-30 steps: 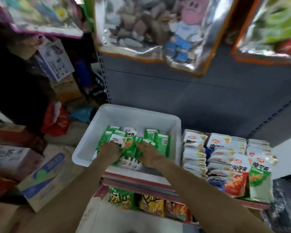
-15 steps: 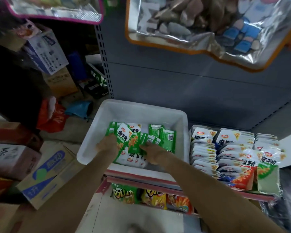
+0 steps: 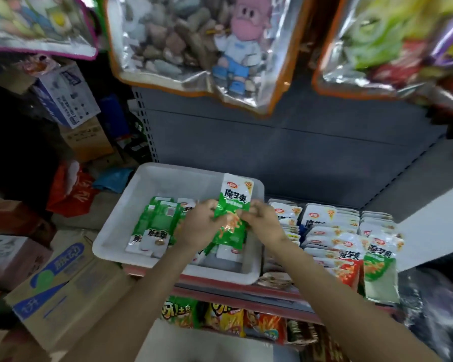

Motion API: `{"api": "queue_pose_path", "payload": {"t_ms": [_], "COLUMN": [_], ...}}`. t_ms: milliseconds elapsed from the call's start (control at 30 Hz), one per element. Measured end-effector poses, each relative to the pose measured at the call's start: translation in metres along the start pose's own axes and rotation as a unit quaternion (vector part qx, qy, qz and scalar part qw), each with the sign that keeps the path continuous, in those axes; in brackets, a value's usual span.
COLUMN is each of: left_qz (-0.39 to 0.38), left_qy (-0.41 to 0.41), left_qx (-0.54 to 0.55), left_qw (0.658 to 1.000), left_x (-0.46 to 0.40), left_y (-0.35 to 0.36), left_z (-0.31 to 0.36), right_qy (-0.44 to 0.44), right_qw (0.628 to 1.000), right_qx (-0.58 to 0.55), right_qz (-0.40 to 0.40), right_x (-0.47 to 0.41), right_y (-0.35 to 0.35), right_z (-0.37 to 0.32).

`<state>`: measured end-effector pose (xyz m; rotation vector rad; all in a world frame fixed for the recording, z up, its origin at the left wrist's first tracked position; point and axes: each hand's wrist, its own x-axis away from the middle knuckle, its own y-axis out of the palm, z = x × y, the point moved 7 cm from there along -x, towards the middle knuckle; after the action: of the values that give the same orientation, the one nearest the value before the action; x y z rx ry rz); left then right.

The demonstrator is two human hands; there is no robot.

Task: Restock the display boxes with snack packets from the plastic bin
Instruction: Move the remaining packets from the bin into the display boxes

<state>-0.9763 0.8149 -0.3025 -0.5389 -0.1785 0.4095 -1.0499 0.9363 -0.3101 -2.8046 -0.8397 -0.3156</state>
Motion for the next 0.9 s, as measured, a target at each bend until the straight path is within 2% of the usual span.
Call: {"api": "queue_pose_path", "payload": {"t_ms": [100, 200, 300, 400, 500, 567, 667, 767, 900], "left_qz": [-0.011, 0.008, 0.019, 0.006, -0.054, -0.076, -0.081, -0.076, -0.070], "left_qy": [0.051, 0.100, 0.147, 0.224, 0.270, 0.282, 0.280, 0.272, 0.266], "left_qx": [-0.019, -0.122, -0.154, -0.209, -0.290, -0.341, -0.385, -0.407, -0.411], "left_qw": [0.998, 0.987, 0.977, 0.952, 0.917, 0.894, 0.876, 0.869, 0.869], "left_x": [-0.003, -0.004, 0.000, 0.012, 0.021, 0.022, 0.023, 0.024, 0.024], "left_y": [0.035, 0.073, 0.117, 0.164, 0.211, 0.231, 0.244, 0.248, 0.248], "left_z": [0.043, 0.086, 0.125, 0.162, 0.176, 0.173, 0.164, 0.161, 0.162], "right_qy": [-0.013, -0.041, -0.085, -0.118, -0.120, -0.108, -0.069, -0.032, -0.047], "right_qw": [0.999, 0.993, 0.978, 0.957, 0.941, 0.936, 0.945, 0.952, 0.946], "right_qx": [-0.023, -0.014, 0.023, 0.062, 0.112, 0.145, 0.168, 0.216, 0.272], "right_qz": [0.032, 0.107, 0.189, 0.256, 0.296, 0.303, 0.271, 0.213, 0.169], "right_x": [0.012, 0.027, 0.047, 0.072, 0.092, 0.100, 0.100, 0.091, 0.081], "right_y": [-0.055, -0.116, -0.174, -0.226, -0.268, -0.288, -0.305, -0.306, -0.293], "right_z": [-0.004, -0.008, -0.009, -0.006, 0.004, 0.015, 0.038, 0.061, 0.071]}}
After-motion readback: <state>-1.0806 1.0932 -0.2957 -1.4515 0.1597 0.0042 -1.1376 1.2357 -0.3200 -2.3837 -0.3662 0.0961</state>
